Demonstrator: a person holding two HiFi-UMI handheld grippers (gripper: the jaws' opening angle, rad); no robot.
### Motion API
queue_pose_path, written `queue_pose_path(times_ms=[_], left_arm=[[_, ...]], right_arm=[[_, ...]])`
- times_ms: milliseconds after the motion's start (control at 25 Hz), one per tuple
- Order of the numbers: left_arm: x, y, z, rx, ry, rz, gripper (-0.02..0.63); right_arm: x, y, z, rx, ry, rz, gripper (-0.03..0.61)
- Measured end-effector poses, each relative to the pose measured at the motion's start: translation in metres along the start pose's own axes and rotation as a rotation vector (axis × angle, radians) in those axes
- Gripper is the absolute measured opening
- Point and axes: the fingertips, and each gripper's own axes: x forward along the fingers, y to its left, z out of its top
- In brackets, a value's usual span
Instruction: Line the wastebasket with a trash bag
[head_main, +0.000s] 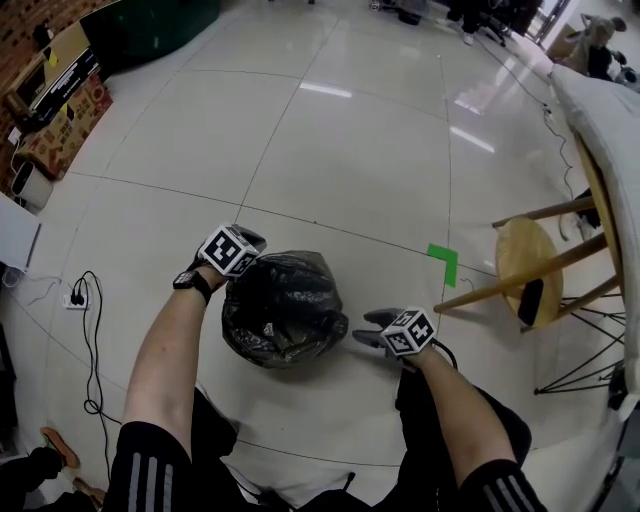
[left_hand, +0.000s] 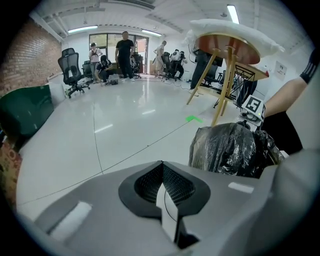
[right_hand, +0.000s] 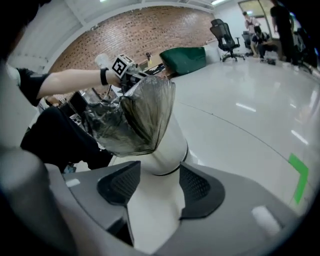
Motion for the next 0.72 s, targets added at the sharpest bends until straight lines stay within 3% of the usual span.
queue_pose_path(times_ms=[160, 360, 440, 560, 640, 720], left_arm=[[-0.008, 0.006, 0.002, 0.045, -0.010, 0.058, 0.000], [-0.043, 0.019, 0.005, 0.036, -0.053, 0.134, 0.000], [-0.067, 0.022, 0.005, 0.007, -0.089, 0.147, 0.000], [-0.106, 0.013, 0.001, -0.103, -0.176, 0.120, 0.009], [-0.128, 0.003, -0.014, -0.171, -0.222, 0.108, 0.025], [-0.142, -0.013, -0.041, -0.176, -0.221, 0.105, 0.043]], right_arm=[[-0.037, -0.027, 0.016, 0.022, -0.040, -0.070, 0.253], [-0.068, -0.037, 0.106, 0.096, -0.273, -0.131, 0.204], [-0.066, -0.022, 0.147, 0.078, -0.312, -0.095, 0.189], [-0.053, 0.000, 0.195, 0.126, -0.324, 0.014, 0.187], [-0.041, 0.007, 0.209, 0.178, -0.292, 0.070, 0.187], [-0.028, 0.007, 0.212, 0.196, -0.253, 0.086, 0.184]])
